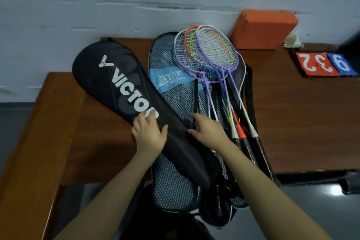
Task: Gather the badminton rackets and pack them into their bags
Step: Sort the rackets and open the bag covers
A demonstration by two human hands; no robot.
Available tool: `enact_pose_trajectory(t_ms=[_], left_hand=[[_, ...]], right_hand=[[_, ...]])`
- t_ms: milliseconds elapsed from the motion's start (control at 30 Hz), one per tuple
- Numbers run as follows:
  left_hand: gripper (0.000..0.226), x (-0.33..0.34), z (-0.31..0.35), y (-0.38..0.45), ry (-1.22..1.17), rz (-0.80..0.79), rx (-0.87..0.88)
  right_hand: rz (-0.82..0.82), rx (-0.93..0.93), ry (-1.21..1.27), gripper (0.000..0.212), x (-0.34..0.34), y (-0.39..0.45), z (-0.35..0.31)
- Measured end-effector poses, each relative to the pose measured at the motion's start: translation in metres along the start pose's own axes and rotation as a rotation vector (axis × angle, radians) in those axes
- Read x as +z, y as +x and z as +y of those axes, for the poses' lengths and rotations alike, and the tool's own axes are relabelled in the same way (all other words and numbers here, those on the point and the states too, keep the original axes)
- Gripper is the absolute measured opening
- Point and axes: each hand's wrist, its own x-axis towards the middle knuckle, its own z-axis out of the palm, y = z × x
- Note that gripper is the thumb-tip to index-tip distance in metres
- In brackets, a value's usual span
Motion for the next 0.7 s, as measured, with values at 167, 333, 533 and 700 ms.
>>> enact_pose_trajectory(t_ms=[167,333,533,700], left_hand=[[0.075,0.001,-0.034,0.002,-0.148,-0.125,-0.161],[0.076,0.000,-0.034,0.003,-0.578,-0.065,-0.248],[0.063,-0.016,-0.037,-0.007,-0.679,0.151,-0.210],[0.049,-0.046,-0.043,-0.010,-0.714,0.257,-0.124]], right_hand=[[0.013,-0.054,0.052,0.052,0.023,0.017,-0.021],[-0.004,-0.085,0.152,0.056,0.024,0.023,-0.032],[0.006,-0.181,0.376,0.060,0.022,0.014,-0.050],[0.204,-0.272,0.401,0.046,0.035,-0.003,-0.078]])
